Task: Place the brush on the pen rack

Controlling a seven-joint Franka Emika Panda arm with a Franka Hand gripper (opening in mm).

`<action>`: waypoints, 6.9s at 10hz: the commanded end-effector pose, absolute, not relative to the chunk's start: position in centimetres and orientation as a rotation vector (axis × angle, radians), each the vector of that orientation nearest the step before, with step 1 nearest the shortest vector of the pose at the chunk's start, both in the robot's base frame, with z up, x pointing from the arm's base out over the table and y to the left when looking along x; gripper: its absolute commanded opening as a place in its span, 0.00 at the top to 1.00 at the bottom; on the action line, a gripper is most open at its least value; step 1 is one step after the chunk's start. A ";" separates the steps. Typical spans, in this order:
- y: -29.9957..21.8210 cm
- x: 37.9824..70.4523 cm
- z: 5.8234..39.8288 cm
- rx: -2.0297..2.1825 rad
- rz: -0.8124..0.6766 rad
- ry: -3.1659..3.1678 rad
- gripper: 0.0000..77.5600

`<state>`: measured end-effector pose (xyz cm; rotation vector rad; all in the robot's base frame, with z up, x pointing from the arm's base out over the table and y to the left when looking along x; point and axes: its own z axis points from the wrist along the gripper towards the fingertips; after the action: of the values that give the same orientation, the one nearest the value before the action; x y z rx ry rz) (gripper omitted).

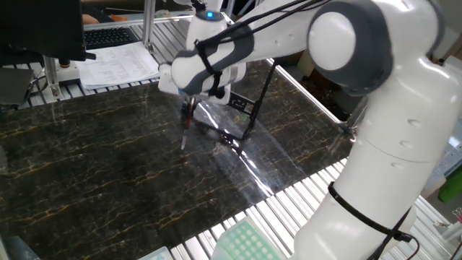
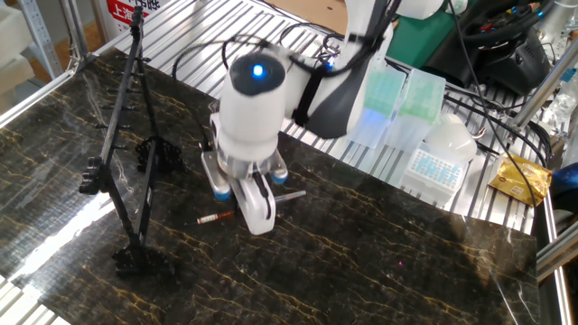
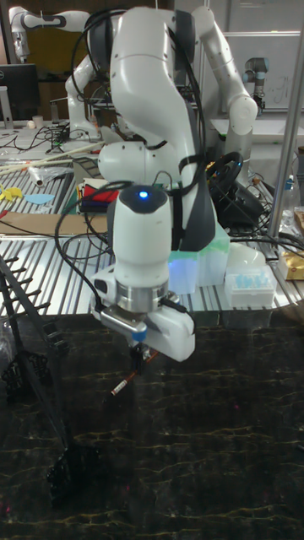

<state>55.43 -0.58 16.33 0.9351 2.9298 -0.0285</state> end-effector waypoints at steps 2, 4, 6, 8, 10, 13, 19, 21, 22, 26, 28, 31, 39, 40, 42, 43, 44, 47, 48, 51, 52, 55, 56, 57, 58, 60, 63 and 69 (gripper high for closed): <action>-1.9 55.4 20.6 0.935 -0.033 2.866 0.99; -1.9 54.8 21.9 0.946 -0.027 2.871 0.99; -1.8 54.8 21.9 0.931 -0.024 2.912 0.99; -1.8 54.8 21.9 0.914 0.018 2.942 0.99; -1.8 54.8 21.9 0.949 -0.028 2.920 0.99; -1.8 54.8 21.9 0.946 -0.034 2.888 0.99; -3.0 52.1 29.4 1.019 -0.088 2.857 0.99; -3.8 50.3 31.6 1.009 -0.137 2.857 0.99; -4.3 49.6 32.4 0.976 -0.141 2.869 0.99; -4.2 48.7 33.5 0.996 -0.160 2.856 0.99; -4.3 48.2 34.1 0.981 -0.221 2.818 0.99; -3.9 47.5 35.0 1.039 -0.230 2.774 0.99; -4.6 48.1 35.8 0.998 -0.262 2.625 0.99; -4.7 48.2 35.8 0.990 -0.260 2.625 0.99; -4.6 48.8 35.7 0.981 -0.259 2.623 0.99; -4.6 49.1 35.8 0.977 -0.259 2.622 0.99; -4.7 49.3 35.8 0.973 -0.257 2.625 0.99; -4.5 50.2 35.6 0.969 -0.251 2.625 0.99; -4.4 50.6 35.5 0.961 -0.250 2.611 0.99; -5.1 51.0 35.5 0.939 -0.241 2.604 0.99; -5.4 51.1 35.3 0.928 -0.240 2.600 0.99; -5.9 51.4 34.8 0.890 -0.214 2.577 0.99; -5.9 51.5 34.8 0.885 -0.215 2.575 0.99; -5.9 51.5 34.7 0.881 -0.210 2.572 0.99; -5.9 51.5 34.7 0.881 -0.209 2.571 0.99; -5.6 51.8 34.5 0.877 -0.209 2.566 0.99; -5.7 51.7 34.5 0.879 -0.212 2.569 0.99; -6.4 51.4 34.4 0.857 -0.215 2.587 0.99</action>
<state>51.50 -6.28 34.26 0.8566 2.5894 -0.2190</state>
